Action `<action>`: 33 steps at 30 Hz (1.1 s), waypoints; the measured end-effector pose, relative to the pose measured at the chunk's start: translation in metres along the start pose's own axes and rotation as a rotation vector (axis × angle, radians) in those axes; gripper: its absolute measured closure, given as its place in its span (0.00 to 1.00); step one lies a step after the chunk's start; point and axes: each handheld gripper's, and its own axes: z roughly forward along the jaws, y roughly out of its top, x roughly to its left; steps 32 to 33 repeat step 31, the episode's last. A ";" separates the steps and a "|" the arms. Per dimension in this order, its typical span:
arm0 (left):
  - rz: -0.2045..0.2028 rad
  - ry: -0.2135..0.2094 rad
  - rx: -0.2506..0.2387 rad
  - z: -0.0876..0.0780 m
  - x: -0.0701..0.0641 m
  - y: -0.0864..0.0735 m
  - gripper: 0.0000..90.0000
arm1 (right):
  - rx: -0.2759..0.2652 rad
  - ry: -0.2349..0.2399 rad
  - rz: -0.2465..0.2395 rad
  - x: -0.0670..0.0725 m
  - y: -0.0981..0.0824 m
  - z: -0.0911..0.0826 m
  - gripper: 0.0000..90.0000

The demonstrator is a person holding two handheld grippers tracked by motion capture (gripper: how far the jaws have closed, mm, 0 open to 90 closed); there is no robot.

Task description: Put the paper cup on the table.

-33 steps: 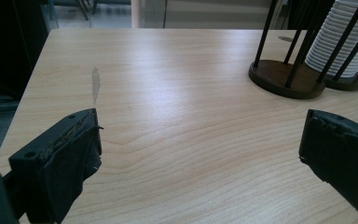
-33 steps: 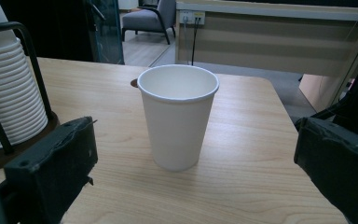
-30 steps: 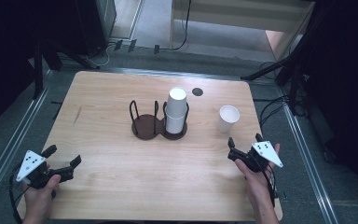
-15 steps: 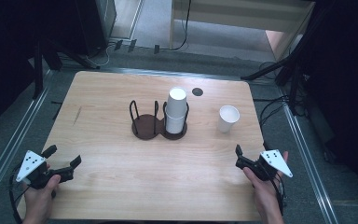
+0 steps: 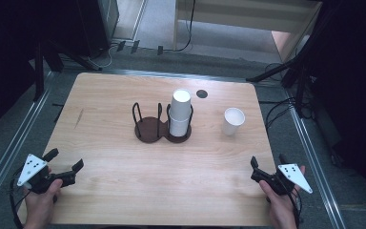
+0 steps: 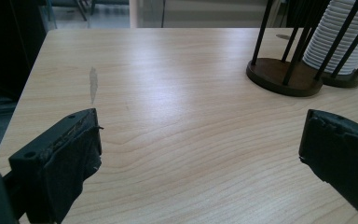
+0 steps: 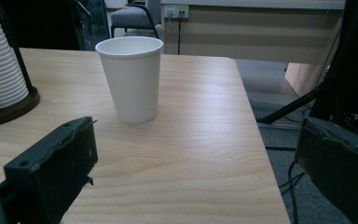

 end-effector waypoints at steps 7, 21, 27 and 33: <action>0.001 -0.003 0.004 0.000 0.000 0.000 0.00 | 0.008 -0.016 0.022 -0.010 -0.008 -0.012 0.00; 0.006 -0.034 0.009 0.002 0.000 0.000 0.00 | 0.011 -0.028 -0.025 -0.013 -0.021 -0.028 0.00; -0.021 -0.046 0.009 0.003 0.002 -0.001 0.00 | 0.023 -0.023 -0.044 -0.010 -0.022 -0.026 0.00; -0.019 -0.050 0.013 0.003 0.002 -0.001 0.00 | 0.029 -0.030 -0.071 -0.007 -0.023 -0.025 0.00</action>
